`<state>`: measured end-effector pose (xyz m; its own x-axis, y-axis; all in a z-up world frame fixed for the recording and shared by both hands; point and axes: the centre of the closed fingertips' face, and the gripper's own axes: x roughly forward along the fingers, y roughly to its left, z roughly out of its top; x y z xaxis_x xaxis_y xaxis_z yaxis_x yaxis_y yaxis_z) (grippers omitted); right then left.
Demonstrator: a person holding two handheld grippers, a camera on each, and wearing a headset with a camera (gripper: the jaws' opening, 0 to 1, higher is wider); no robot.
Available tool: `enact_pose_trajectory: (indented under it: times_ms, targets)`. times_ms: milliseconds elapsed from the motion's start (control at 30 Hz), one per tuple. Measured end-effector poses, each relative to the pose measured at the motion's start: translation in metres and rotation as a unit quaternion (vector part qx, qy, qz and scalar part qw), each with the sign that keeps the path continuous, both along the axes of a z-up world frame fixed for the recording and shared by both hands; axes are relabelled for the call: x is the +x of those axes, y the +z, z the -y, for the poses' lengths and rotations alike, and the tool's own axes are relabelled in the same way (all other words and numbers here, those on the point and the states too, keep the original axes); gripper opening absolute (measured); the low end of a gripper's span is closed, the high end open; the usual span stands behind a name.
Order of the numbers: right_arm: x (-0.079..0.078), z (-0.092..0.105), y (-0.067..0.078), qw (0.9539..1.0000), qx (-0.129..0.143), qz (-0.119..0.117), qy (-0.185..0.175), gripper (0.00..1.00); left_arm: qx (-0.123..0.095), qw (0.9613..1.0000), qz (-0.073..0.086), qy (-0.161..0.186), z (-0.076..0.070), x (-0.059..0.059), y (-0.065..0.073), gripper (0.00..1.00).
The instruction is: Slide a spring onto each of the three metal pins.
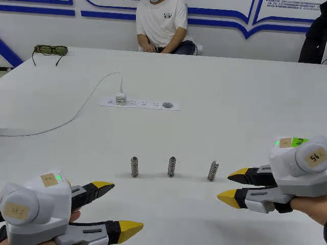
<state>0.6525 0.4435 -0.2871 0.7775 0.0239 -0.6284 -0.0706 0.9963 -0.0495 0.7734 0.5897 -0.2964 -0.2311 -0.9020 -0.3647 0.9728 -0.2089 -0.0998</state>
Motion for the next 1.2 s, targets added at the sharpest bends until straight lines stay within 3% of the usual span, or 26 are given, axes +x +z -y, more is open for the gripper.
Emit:
enact_pose_trajectory:
  times_ms: [400,600,767,1200]
  targets:
    - [-0.019,0.009,-0.002,0.9985,0.007,0.046,-0.029,0.49,0.002,1.0,-0.005,0.004,0.002,0.001,-0.002,0.69]
    - [-0.024,0.009,-0.008,0.9976,0.004,0.056,-0.04,0.54,0.004,0.9999,-0.008,0.005,0.002,0.0,-0.006,0.7]
    - [-0.023,0.013,-0.002,0.9955,-0.001,0.081,-0.049,0.59,0.005,0.9999,-0.011,0.007,0.003,0.0,-0.008,0.71]
    - [-0.021,0.012,-0.001,0.9946,0.001,0.09,-0.052,0.61,0.006,0.9996,-0.019,0.018,0.001,0.004,-0.013,0.72]
